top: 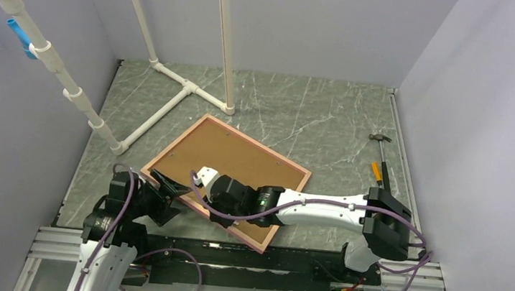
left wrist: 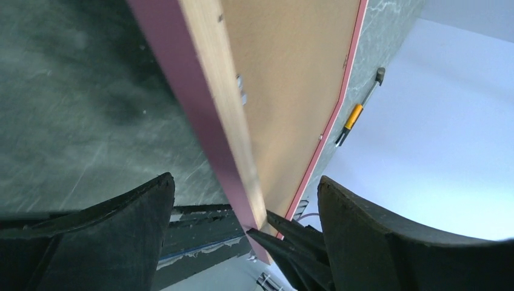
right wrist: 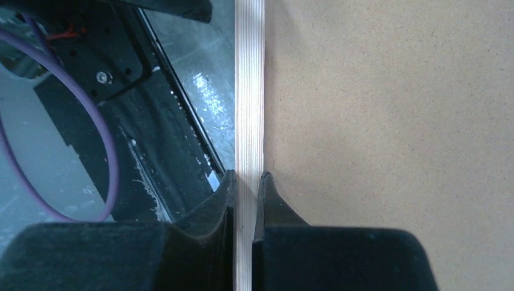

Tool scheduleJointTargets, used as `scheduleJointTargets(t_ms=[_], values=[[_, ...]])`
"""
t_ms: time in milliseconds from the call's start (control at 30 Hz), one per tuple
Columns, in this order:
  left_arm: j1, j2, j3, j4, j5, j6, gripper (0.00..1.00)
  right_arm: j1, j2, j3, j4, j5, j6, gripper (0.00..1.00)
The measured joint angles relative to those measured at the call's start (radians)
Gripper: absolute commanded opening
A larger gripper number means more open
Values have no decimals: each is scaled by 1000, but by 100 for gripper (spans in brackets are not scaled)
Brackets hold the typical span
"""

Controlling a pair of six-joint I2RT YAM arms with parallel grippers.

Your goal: Take the photo out of the frame

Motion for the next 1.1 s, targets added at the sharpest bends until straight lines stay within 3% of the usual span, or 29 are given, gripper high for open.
scheduleJointTargets(t_ms=[133,267,400,600,833,933,1033,1100], values=[[0,32,73,-64,-19,0,88,-34,-30,-11,25,-47,19,0],[1,77,71,-13,0,-5,84,-47,-40,-11,42,-77,28,0],[2,116,24,103,38,-13,73,-50,-40,-11,50,-92,34,0],[2,76,16,140,6,-16,51,-53,-41,-10,71,-97,51,0],[5,45,-13,151,4,-49,58,-58,-41,-9,84,-112,71,0],[5,69,-13,156,16,-55,47,-57,-41,-9,85,-127,76,0],[5,109,-13,150,18,-48,25,-58,-41,-9,88,-132,75,0],[8,122,-14,146,19,-56,19,-61,-41,-8,88,-134,76,4]])
